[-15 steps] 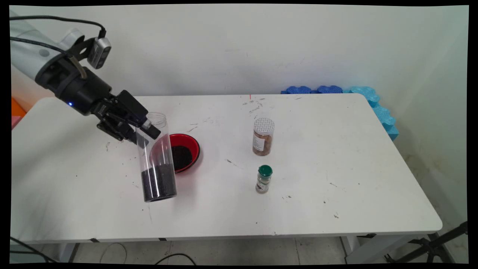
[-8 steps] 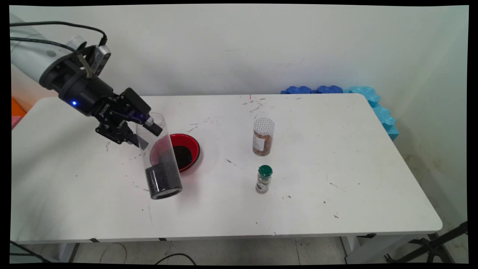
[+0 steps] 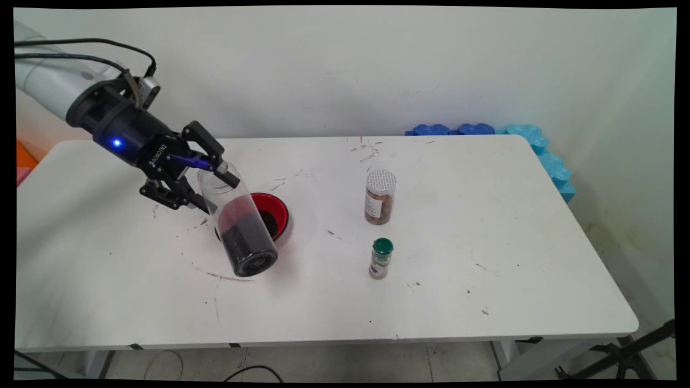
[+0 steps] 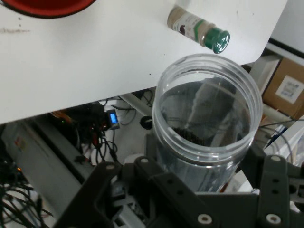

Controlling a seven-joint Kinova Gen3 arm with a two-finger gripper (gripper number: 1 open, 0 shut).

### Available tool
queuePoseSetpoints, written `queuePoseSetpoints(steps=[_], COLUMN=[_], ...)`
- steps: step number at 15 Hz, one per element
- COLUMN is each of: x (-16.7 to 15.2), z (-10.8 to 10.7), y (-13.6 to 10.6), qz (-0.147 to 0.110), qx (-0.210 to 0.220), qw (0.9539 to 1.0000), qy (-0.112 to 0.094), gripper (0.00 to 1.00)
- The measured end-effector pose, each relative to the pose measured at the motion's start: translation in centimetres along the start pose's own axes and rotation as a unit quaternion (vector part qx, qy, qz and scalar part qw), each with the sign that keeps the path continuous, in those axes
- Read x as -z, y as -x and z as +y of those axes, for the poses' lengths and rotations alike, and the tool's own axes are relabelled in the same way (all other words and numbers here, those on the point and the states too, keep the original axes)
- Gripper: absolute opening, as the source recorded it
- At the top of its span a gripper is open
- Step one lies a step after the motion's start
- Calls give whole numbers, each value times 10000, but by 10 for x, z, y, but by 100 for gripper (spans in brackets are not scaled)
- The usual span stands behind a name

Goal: Pour the black seasoning powder in the red bowl

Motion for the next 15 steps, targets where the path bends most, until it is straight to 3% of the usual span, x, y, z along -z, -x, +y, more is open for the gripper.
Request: queuePoseSetpoints(steps=[7, 15], x=[1, 4], z=[-7, -14], y=[-8, -14], qz=[-56, -164], qx=[991, 2114], qw=[9950, 9767], qy=[136, 320], gripper=[0, 0])
